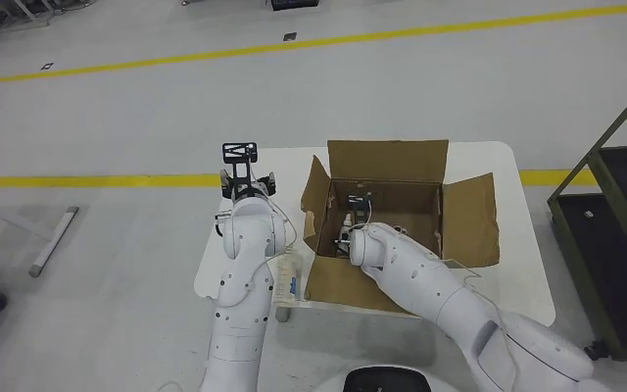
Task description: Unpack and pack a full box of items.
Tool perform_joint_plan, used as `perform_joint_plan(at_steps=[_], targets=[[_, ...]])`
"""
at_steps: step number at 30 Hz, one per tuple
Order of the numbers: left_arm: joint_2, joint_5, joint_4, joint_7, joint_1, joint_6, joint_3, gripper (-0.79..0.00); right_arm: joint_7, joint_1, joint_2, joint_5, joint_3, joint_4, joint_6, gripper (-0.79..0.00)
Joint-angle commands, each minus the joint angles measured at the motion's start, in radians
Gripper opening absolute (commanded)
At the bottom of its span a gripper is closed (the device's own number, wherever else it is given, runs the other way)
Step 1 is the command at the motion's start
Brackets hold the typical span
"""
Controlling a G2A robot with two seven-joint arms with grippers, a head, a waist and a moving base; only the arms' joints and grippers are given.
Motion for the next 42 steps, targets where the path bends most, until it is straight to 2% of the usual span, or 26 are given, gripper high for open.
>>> perform_joint_plan(at_steps=[1, 3, 4, 6, 10, 13, 22, 24, 25, 27, 31, 32, 34, 42], targets=[[0.0, 0.0, 0.0, 0.001, 0.0, -0.003, -0.002, 0.0, 0.002, 0.004, -0.008, 0.0, 0.0, 0.014, -0.008, -0.308], [0.0, 0.0, 0.0, 0.002, 0.001, -0.006, -0.004, 0.0, -0.002, 0.009, -0.015, -0.005, -0.001, 0.025, -0.01, -0.332], [0.0, -0.001, -0.001, 0.002, 0.001, -0.007, -0.005, 0.0, -0.001, 0.011, -0.018, -0.006, -0.001, 0.03, -0.012, -0.406], [-0.001, -0.003, -0.001, 0.003, 0.001, -0.01, -0.006, 0.0, -0.001, 0.017, -0.022, -0.005, 0.004, 0.041, -0.016, -0.44], [-0.001, -0.004, -0.002, 0.005, 0.0, -0.01, -0.009, 0.0, 0.006, 0.027, -0.028, -0.019, 0.008, 0.061, -0.012, -0.662], [-0.002, -0.005, 0.0, 0.008, -0.002, -0.012, -0.01, 0.0, 0.007, 0.033, -0.03, -0.036, 0.01, 0.074, -0.005, -0.776], [-0.003, -0.007, -0.002, 0.009, -0.005, -0.018, -0.015, 0.0, 0.041, 0.041, -0.025, -0.083, 0.027, 0.078, 0.019, -0.785], [-0.003, -0.006, -0.005, 0.008, -0.004, -0.02, -0.017, 0.0, 0.041, 0.041, -0.018, -0.088, 0.04, 0.066, 0.029, -0.622], [-0.003, -0.006, -0.007, 0.008, -0.003, -0.021, -0.018, 0.0, 0.038, 0.039, -0.015, -0.09, 0.047, 0.058, 0.031, -0.57], [-0.003, -0.005, -0.01, 0.008, 0.0, -0.02, -0.02, 0.0, 0.041, 0.038, -0.007, -0.107, 0.055, 0.035, 0.037, -0.493], [-0.003, -0.004, -0.02, 0.006, 0.007, -0.022, -0.021, 0.0, 0.067, 0.025, 0.008, -0.143, 0.067, -0.042, 0.036, -0.425], [-0.003, -0.002, -0.022, 0.005, 0.009, -0.023, -0.021, 0.0, 0.08, 0.021, 0.012, -0.151, 0.07, -0.062, 0.03, -0.36], [-0.004, -0.002, -0.026, 0.006, 0.012, -0.025, -0.02, 0.0, 0.11, 0.012, 0.019, -0.169, 0.07, -0.093, 0.007, -0.015], [-0.005, 0.003, -0.035, 0.011, 0.021, -0.021, -0.021, 0.0, 0.199, 0.004, 0.027, -0.249, 0.061, -0.134, -0.007, 0.0]])
